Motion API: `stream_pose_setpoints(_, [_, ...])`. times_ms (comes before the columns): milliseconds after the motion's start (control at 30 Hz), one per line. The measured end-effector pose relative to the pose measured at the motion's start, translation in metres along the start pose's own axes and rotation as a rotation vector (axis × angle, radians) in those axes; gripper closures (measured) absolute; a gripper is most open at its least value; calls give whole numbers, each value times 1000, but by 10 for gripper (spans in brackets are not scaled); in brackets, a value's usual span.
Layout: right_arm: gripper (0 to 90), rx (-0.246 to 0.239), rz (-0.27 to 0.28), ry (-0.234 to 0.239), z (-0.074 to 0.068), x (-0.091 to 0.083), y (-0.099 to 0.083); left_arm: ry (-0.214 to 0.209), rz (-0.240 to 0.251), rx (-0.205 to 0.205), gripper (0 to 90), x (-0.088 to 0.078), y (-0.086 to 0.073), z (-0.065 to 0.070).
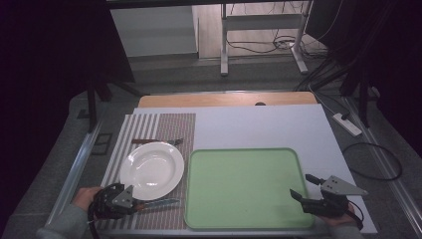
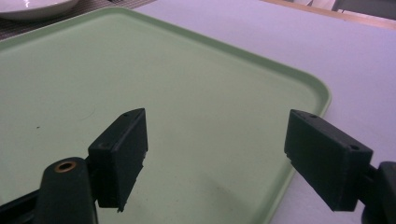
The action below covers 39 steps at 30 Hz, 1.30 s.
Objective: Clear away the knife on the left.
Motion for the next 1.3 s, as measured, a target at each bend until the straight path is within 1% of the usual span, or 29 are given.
stream_pose_setpoints(133, [214, 1, 0, 0, 0, 0, 0, 10, 32, -9, 766, 0, 11, 2])
stream_pose_setpoints(167, [214, 1, 0, -1, 0, 0, 0, 27, 41, -10, 766, 1, 13, 3])
stream_pose_setpoints(300, [214, 2, 2, -1, 1, 0, 0, 40, 71, -52, 766, 2, 20, 2])
stream_pose_setpoints(367, [214, 1, 2, 0, 0, 0, 0, 44, 87, -57, 766, 2, 24, 2])
stream_pose_setpoints(400, [214, 1, 2, 0, 0, 0, 0, 38, 97, -65, 766, 2, 26, 3])
stream_pose_setpoints(467, [214, 2, 2, -2, 0, 0, 0, 55, 110, -92, 767, 2, 31, 5])
stream_pose_setpoints(533, [214, 2, 2, -2, 0, -1, 0, 62, 126, -100, 766, 2, 35, 6])
stream_pose_setpoints(633, [214, 2, 3, -3, 0, -1, 0, 65, 150, -101, 766, 4, 42, 9])
stream_pose_setpoints(767, [214, 0, 6, -4, 0, -1, 1, 65, 160, -99, 767, 6, 52, 11])
stream_pose_setpoints(900, [215, 1, 6, -5, 1, -1, 1, 84, 174, -103, 766, 6, 61, 10])
stream_pose_setpoints(967, [215, 0, 5, -4, 0, -1, 1, 82, 190, -109, 766, 7, 65, 10])
stream_pose_setpoints(1167, [215, 1, 7, -6, 1, -1, 1, 80, 209, -100, 767, 11, 77, 10])
stream_pose_setpoints(1300, [215, 0, 8, -5, 1, -1, 1, 82, 218, -95, 767, 10, 84, 9])
Point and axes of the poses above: each handheld gripper's, and its own axes: x roughly forward along the jaws, y roughly out of its top, z roughly to its right, the point moved 6 cm from there along x, roughly forward along the jaws, and after that the axes turned 13 degrees about -y, right-handed, at the moved point
